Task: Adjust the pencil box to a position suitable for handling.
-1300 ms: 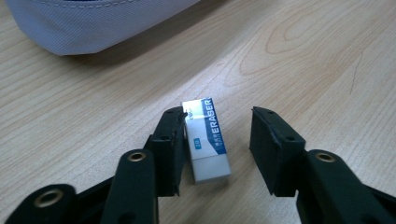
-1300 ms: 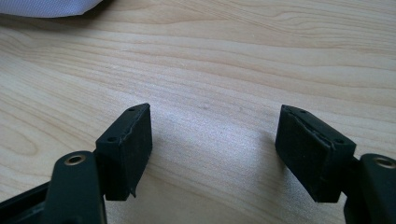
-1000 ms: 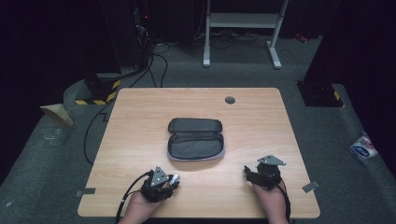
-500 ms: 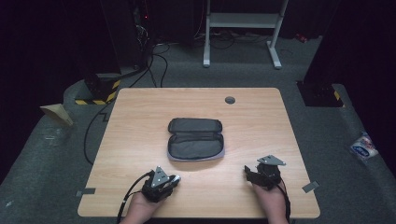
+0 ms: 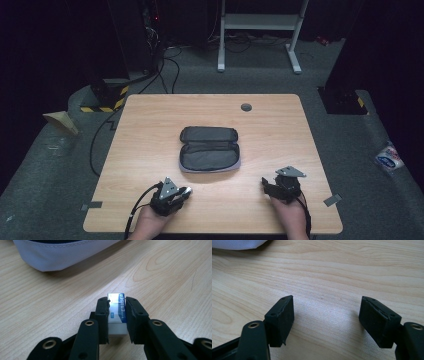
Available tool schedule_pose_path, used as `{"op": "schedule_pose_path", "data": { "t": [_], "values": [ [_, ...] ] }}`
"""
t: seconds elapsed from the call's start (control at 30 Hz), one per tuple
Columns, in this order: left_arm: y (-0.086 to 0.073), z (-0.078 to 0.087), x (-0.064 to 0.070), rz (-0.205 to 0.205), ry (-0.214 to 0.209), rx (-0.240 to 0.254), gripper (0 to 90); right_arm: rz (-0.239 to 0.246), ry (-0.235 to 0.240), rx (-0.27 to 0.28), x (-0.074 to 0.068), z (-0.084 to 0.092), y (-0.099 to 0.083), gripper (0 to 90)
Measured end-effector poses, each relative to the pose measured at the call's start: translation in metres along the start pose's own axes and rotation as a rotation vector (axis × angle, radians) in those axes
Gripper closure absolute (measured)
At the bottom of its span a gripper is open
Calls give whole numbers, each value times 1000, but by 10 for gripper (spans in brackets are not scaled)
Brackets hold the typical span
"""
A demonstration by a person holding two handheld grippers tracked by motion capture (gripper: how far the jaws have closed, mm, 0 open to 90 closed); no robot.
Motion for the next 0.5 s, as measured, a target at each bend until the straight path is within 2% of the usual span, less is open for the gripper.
{"op": "schedule_pose_path", "data": {
  "t": [0.2, 0.5],
  "values": [
    [6, 4, -5, 17, 8, 26, 729, 0, -2, 0, 0, 0, 0, 280],
    [10, 12, -19, 27, 25, 50, 729, -6, -11, 3, 2, -1, 0, 282]
  ]
}}
Point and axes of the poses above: each handheld gripper's, and its own axes: z roughly backward along the jaws, y roughly out of its top, x roughly to its right, the point moved 10 cm from there along -z, roughly forward along the jaws, and after that the axes turned 14 degrees about x, right-handed, at the moved point
